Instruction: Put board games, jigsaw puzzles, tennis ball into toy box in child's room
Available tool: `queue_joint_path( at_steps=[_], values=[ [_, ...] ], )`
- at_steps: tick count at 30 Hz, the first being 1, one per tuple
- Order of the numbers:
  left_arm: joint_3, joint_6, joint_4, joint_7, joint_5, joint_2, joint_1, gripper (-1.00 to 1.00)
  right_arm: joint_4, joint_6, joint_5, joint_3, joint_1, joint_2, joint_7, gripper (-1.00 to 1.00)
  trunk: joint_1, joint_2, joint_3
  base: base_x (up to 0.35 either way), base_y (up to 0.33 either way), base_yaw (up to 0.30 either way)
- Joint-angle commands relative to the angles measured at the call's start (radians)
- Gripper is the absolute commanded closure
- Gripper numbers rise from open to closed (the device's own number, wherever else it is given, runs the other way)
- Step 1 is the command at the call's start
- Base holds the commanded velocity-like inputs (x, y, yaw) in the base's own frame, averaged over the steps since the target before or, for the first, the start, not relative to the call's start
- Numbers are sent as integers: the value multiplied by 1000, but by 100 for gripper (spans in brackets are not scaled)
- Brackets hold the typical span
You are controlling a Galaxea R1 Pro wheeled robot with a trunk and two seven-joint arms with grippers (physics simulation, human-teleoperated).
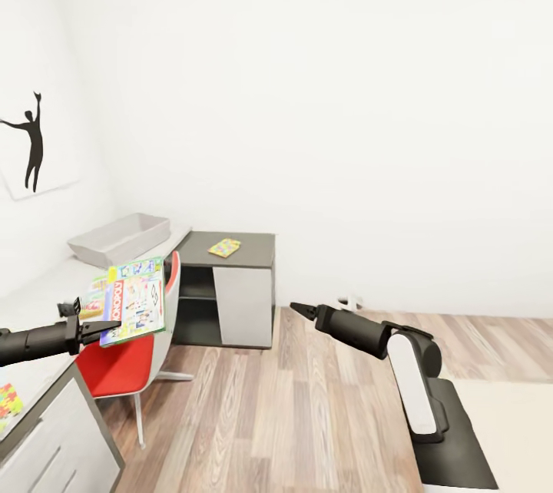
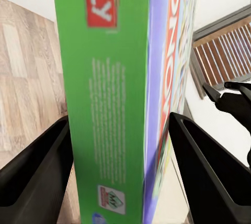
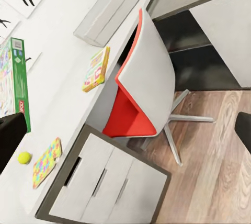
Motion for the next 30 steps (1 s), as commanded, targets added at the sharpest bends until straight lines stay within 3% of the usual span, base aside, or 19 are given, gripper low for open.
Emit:
queue_joint_path(
  at_steps=[1,8,18,30],
  values=[
    [0,10,0,-4,1,0,-1,100,-1,5,8,-3,-1,3,10,-100,1,-2,-2,310,0,284],
    [-1,10,0,-4,2,-1,-1,100,-1,0,8,-1,-2,7,5,-100,1,-2,-6,318,0,252],
    [-1,10,0,-4,1,-1,-1,100,-1,-9,8,-1,-6,8,7,-100,1,-2,-5,320,0,34],
    [-1,10,-1,-4,2,0,-1,100,-1,-11,8,8,-6,10,4,-100,1,-2,2,319,-68,252]
  ],
)
